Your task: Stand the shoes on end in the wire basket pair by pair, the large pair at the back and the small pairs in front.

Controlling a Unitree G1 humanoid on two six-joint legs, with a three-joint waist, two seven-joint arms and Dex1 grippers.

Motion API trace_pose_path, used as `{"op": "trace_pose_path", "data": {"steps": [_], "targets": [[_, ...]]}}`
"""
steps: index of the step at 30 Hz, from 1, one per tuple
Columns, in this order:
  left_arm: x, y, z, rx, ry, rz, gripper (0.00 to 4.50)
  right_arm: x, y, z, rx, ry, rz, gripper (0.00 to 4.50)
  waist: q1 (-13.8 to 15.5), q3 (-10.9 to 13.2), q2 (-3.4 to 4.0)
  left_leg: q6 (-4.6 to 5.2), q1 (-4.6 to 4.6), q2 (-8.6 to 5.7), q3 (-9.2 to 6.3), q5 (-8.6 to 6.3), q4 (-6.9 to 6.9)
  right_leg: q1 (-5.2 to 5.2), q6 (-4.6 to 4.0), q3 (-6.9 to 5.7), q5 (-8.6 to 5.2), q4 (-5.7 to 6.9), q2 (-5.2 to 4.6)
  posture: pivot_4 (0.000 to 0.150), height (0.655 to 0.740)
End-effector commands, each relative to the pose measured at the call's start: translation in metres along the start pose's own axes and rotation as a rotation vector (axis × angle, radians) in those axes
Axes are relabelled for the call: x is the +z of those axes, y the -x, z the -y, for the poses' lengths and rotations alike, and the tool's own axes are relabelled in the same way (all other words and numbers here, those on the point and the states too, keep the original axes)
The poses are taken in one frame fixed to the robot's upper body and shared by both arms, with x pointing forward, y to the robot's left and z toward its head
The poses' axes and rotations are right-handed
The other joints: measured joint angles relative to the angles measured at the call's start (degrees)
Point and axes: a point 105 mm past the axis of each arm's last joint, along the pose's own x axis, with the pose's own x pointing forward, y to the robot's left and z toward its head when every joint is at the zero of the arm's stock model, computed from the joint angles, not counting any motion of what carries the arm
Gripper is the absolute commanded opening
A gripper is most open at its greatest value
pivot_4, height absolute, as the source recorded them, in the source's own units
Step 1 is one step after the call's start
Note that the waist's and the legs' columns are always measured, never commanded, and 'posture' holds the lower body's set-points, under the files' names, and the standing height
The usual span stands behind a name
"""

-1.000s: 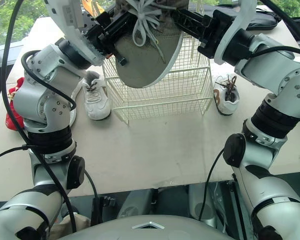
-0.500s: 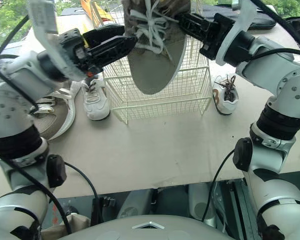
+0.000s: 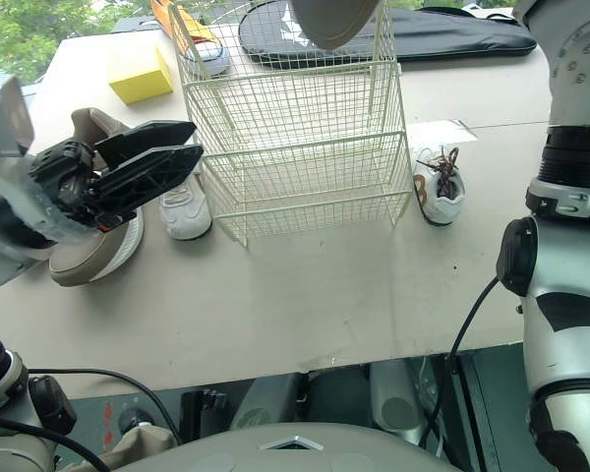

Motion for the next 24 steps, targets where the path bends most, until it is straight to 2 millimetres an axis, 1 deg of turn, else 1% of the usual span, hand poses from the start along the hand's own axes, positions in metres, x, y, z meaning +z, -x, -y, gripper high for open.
{"op": "trace_pose_path", "data": {"steps": [1,3,7,10,12,14,17,20,22,24], "targets": [[0.013,0.003,0.01,0.014,-0.103,0.055,3.5,0.014,-0.008,-0.006,0.104,0.145,0.08,0.0,-0.1,0.0,-0.01,0.0,0.0,0.0,-0.02,0.0,0.01,0.0,0.0,0.01,0.0,0.01,0.0,0.15,0.74],[0.013,0.004,0.016,0.019,-0.109,0.067,3.5,0.006,-0.011,-0.005,0.139,0.162,0.073,0.0,-0.1,0.0,0.0,0.0,0.01,0.01,0.01,0.0,0.0,-0.01,0.0,0.07,0.0,0.01,-0.01,0.15,0.74],[0.015,0.005,0.009,0.07,-0.128,0.084,3.5,-0.007,-0.01,-0.001,0.158,0.193,0.052,0.0,-0.1,0.0,0.0,0.0,0.01,0.02,-0.03,0.0,-0.05,-0.04,-0.01,0.05,0.0,-0.02,0.0,0.15,0.74],[0.016,0.009,0.01,0.084,-0.143,0.088,3.5,-0.017,-0.01,-0.001,0.164,0.244,0.041,0.0,-0.1,0.0,0.0,-0.01,0.01,0.02,-0.01,0.0,-0.06,-0.05,-0.01,0.07,0.0,-0.04,0.0,0.15,0.74],[0.018,0.01,0.009,0.091,-0.148,0.098,3.5,-0.021,-0.01,0.001,0.149,0.254,0.044,0.0,-0.2,0.0,0.0,-0.01,0.01,0.02,0.0,0.0,-0.08,-0.06,-0.01,0.08,0.0,-0.04,0.01,0.15,0.74],[0.018,0.009,0.009,0.088,-0.15,0.093,3.5,-0.028,-0.008,0.005,0.127,0.295,0.025,0.0,-0.2,0.0,0.0,-0.01,0.01,0.02,-0.01,0.0,-0.08,-0.07,-0.01,0.07,0.0,-0.03,0.01,0.15,0.74],[0.016,0.006,0.009,0.086,-0.161,0.079,3.5,-0.04,-0.003,0.012,0.108,0.261,0.001,0.0,0.0,0.0,0.0,-0.01,0.01,0.02,0.0,0.0,-0.07,-0.06,-0.01,0.07,0.0,-0.03,0.01,0.15,0.74],[0.016,0.004,0.009,0.086,-0.159,0.081,3.5,-0.05,0.002,0.014,0.112,0.214,-0.022,0.0,0.1,0.0,0.0,-0.01,0.01,0.01,0.0,0.0,-0.07,-0.06,-0.01,0.07,0.0,-0.03,0.01,0.15,0.74],[0.015,0.001,0.009,0.086,-0.159,0.082,3.5,-0.063,0.005,0.015,0.111,0.133,-0.053,0.0,0.1,0.0,0.0,-0.01,0.01,0.01,0.0,0.0,-0.07,-0.06,-0.01,0.07,0.0,-0.03,0.01,0.15,0.74],[0.015,-0.001,0.008,0.086,-0.16,0.084,3.5,-0.071,0.007,0.016,0.102,0.075,-0.064,0.0,0.1,0.0,0.0,-0.01,0.01,0.01,0.0,0.0,-0.07,-0.05,-0.01,0.08,0.0,-0.03,0.01,0.15,0.74]]}}
